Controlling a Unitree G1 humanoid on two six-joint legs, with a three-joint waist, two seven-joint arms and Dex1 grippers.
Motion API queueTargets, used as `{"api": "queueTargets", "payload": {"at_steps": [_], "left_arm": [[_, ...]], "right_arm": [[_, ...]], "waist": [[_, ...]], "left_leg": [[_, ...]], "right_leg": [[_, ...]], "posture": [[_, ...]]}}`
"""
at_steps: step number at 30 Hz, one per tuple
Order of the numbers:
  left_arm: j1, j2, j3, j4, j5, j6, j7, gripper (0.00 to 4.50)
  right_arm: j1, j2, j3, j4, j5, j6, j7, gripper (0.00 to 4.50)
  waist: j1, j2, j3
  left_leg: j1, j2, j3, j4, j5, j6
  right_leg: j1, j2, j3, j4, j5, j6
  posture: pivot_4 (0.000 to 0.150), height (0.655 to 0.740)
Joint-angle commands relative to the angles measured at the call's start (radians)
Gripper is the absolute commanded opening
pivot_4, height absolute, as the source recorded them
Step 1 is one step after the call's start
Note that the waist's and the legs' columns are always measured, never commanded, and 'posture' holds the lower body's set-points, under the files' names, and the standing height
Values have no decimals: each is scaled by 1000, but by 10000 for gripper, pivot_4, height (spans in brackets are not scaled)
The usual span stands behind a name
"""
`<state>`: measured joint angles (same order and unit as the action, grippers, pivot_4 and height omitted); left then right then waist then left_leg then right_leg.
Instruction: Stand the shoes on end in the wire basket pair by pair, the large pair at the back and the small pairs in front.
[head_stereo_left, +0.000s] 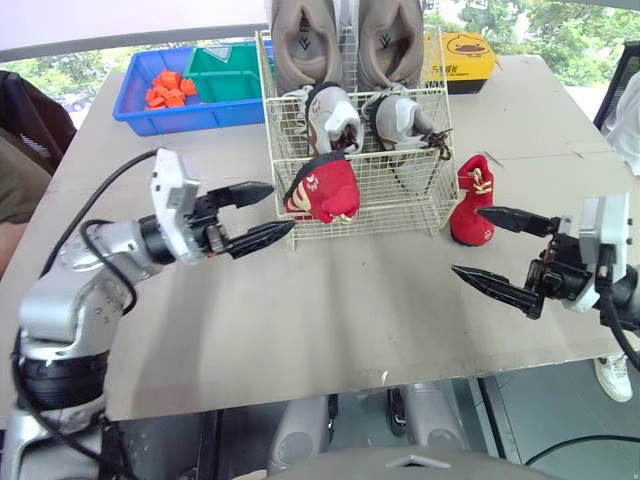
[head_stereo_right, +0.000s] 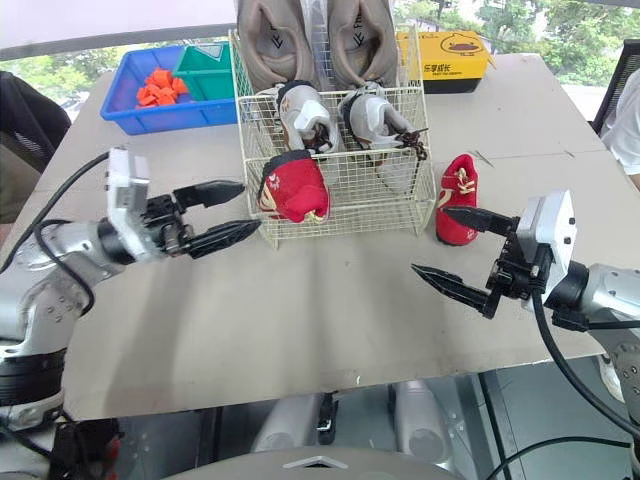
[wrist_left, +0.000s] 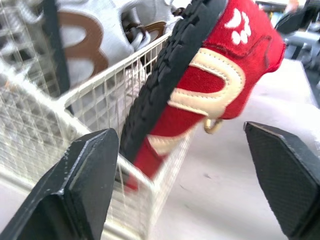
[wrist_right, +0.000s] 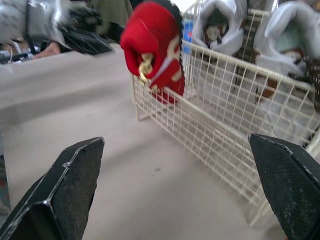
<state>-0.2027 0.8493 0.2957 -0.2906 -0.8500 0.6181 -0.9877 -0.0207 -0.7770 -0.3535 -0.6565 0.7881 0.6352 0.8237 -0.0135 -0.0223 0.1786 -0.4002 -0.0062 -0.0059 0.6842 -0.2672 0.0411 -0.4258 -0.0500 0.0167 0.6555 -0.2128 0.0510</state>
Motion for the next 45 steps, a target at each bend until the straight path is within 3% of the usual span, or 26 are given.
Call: {"api": "queueTargets", "payload": {"at_steps": [1, 4, 7, 10, 14, 16, 28, 30, 35, 37, 45], "left_arm": [[65, 26, 103, -127, -149, 107, 22, 44323], [131, 23, 117, -233, -199, 136, 39, 44323], [95, -9, 98, -282, -186, 110, 110, 44323], [-7, -23, 35, -279, -48, 18, 158, 44323], [-99, -14, -59, -240, 128, -87, 163, 44323], [-131, -15, -95, -207, 165, -98, 154, 44323], [-313, -108, -341, 11, 418, -279, 66, 44323], [-326, -126, -350, 45, 413, -291, 36, 36785], [-295, -155, -262, 72, 337, -244, 37, 11961], [-278, -160, -220, 65, 305, -217, 46, 4570], [-155, -154, -93, -48, 197, -89, 137, 2981]], "right_arm": [[-83, -5, 57, 86, -77, 57, -127, 45000], [-206, 10, 118, 198, -101, 159, -221, 45000], [-294, 16, 156, 272, -115, 203, -242, 45000], [-335, 21, 178, 309, -140, 153, -204, 45000], [-228, -9, 90, 162, -40, -49, 101, 45000], [-185, -43, 34, 105, 40, -39, 176, 45000], [-152, -51, 61, -26, 46, -6, 36, 45000], [-155, -55, 57, -31, 56, 7, 19, 45000], [-154, -59, 55, -32, 65, 16, -4, 45000], [-160, -54, 56, -28, 75, 16, -12, 45000], [-194, -47, 92, 14, 59, -1, -3, 45000]], "waist": [[1, 0, 0], [-1, 0, 0], [8, 0, 0], [23, 0, 0], [29, 1, 0], [27, 2, 0], [26, 1, 0], [26, 1, 0], [26, 1, 0], [25, 1, 0], [4, 1, 0]], "left_leg": [[0, 0, 0, 0, 0, 0], [1, 0, 1, 0, 0, 0], [1, 0, 1, 0, 0, 0], [0, 0, -1, 0, 0, 0], [0, -1, -1, -1, -1, 1], [0, -1, -1, -2, -2, 3], [2, 0, 0, -1, -3, 5], [2, 0, 0, -1, -3, 5], [2, 0, -1, -1, -3, 5], [1, 0, -1, -1, -3, 5], [1, 2, -1, -1, -3, 5]], "right_leg": [[0, 0, 0, -1, 0, 0], [1, 0, 1, -3, 0, -1], [1, 0, 1, -3, -2, -4], [1, 0, 0, -3, -1, -3], [3, 2, 0, -7, 0, -1], [5, 2, -1, -11, 0, 0], [8, 1, -1, -13, 1, 0], [8, 1, -1, -13, 1, 0], [8, 1, -1, -14, 0, 0], [8, 0, -2, -14, 1, 0], [8, -1, -2, -13, 1, 0]], "posture": [[1500, 7400], [1500, 7400], [1500, 7400], [1500, 7400], [1500, 7400], [1500, 7400], [1500, 7400], [1500, 7400], [1500, 7400], [1500, 7400], [1500, 7400]]}}
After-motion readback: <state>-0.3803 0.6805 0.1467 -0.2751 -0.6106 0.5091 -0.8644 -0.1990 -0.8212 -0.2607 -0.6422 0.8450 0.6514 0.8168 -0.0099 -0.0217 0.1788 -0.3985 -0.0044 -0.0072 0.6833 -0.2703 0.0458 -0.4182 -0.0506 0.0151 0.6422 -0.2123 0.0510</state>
